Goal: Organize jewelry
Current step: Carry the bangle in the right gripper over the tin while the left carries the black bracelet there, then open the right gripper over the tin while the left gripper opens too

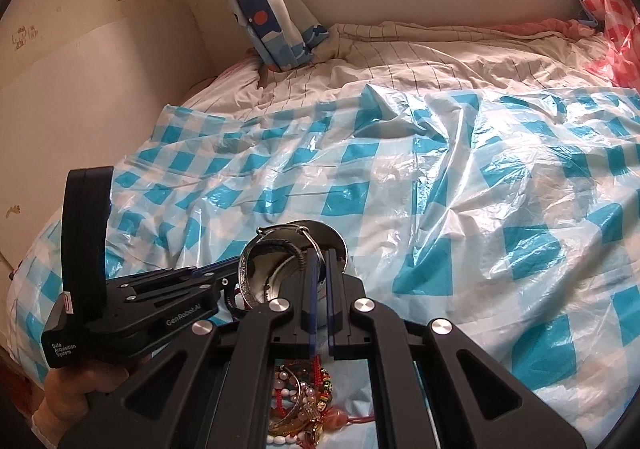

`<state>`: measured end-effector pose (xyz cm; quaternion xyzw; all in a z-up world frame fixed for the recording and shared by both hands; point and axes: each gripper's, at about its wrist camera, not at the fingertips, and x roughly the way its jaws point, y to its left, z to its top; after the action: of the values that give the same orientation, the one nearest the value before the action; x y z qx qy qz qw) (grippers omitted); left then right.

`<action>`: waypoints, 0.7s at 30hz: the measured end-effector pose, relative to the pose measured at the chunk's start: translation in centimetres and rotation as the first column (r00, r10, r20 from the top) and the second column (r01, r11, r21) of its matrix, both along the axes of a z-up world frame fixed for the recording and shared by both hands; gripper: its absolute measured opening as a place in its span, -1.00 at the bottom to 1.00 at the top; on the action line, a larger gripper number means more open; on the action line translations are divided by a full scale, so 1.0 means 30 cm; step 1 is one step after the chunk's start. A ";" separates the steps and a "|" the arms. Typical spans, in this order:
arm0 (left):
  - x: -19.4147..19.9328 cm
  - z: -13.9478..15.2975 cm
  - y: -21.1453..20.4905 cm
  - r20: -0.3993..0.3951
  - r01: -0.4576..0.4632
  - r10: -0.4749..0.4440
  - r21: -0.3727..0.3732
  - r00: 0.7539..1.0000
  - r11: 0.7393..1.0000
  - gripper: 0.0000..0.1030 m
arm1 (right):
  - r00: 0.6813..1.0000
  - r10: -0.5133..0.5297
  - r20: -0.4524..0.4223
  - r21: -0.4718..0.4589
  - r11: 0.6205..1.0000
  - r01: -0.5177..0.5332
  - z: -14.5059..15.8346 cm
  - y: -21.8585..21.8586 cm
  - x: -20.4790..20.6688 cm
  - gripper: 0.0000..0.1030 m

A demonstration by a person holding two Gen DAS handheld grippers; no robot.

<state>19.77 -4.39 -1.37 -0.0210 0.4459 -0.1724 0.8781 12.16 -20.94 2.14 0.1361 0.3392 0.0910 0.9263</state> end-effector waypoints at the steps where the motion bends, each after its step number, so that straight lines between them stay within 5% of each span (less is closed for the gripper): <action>1: 0.001 -0.001 -0.004 0.002 -0.002 0.002 0.001 1.000 1.000 -0.86 | 1.000 0.002 -0.001 -0.002 1.000 -0.002 -0.002 0.003 0.005 -0.91; 12: 0.047 -0.013 -0.025 0.011 -0.033 0.033 0.041 0.999 0.999 -0.84 | 0.999 0.025 -0.047 -0.025 0.999 -0.026 -0.047 0.027 0.096 -0.91; 16: 0.035 -0.010 -0.029 0.022 -0.027 0.025 0.064 0.999 0.998 -0.67 | 0.994 0.052 -0.098 -0.025 0.998 -0.054 -0.090 0.049 0.141 -0.87; 18: 0.023 -0.006 -0.031 0.029 -0.023 0.021 0.082 0.999 0.996 -0.43 | 0.991 0.057 -0.120 -0.039 0.997 -0.062 -0.107 0.063 0.159 -0.86; 19: 0.015 -0.002 -0.029 0.045 -0.035 0.030 0.103 0.999 0.994 -0.13 | 0.991 0.055 -0.123 -0.044 0.997 -0.061 -0.112 0.067 0.164 -0.84; 21: 0.004 0.002 -0.012 0.046 -0.040 0.036 0.102 0.998 0.994 -0.06 | 0.991 0.047 -0.122 -0.049 0.997 -0.053 -0.116 0.066 0.167 -0.67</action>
<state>19.89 -4.74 -1.33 0.0195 0.4341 -0.1330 0.8908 17.18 -18.95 -1.35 0.1087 0.4004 0.0968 0.9047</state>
